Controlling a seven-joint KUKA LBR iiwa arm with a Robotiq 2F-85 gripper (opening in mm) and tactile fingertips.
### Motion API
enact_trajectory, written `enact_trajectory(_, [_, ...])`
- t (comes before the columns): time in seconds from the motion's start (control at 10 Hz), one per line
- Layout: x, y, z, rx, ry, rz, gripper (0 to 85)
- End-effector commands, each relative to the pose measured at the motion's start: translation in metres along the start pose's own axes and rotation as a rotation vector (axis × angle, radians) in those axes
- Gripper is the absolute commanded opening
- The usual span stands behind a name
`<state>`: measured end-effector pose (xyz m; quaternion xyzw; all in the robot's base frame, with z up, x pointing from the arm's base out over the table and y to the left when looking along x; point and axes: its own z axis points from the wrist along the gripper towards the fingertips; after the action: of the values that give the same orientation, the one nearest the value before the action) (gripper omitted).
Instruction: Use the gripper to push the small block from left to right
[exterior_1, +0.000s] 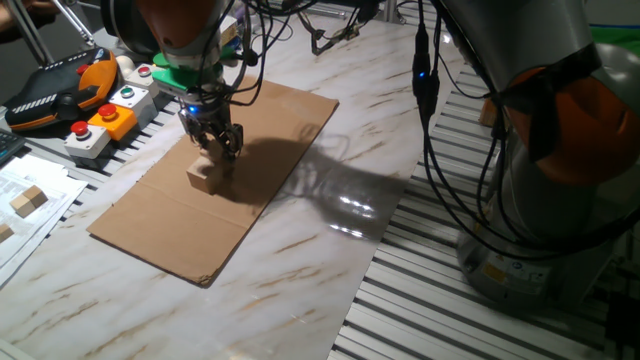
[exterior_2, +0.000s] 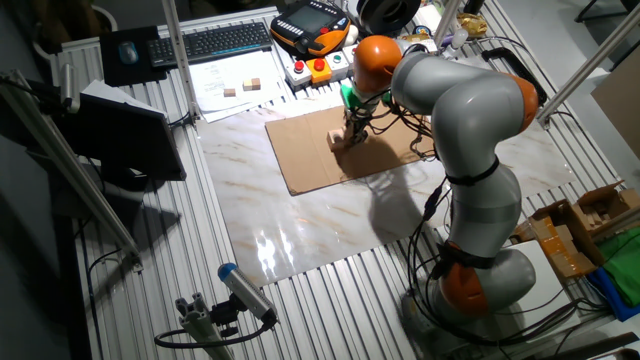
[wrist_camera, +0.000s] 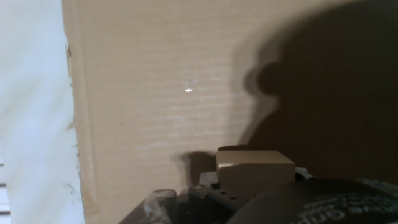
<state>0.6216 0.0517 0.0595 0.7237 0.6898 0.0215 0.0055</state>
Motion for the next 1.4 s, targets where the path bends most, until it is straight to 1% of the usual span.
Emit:
enact_trajectory(0.0, [0.003,-0.001,0.001,0.0,0.0,0.005,1.0])
enact_trajectory(0.4, [0.014,-0.002,0.001,0.002,0.007,0.021,1.0])
enact_trajectory(0.7, [0.023,-0.004,0.004,0.003,0.017,0.021,1.0])
enact_trajectory(1.0, [0.028,-0.004,0.003,0.003,0.026,0.011,1.0])
enact_trajectory(1.1, [0.029,-0.005,0.002,0.003,0.033,0.008,1.0])
enact_trajectory(1.3, [0.03,-0.005,0.002,0.002,0.04,0.007,1.0])
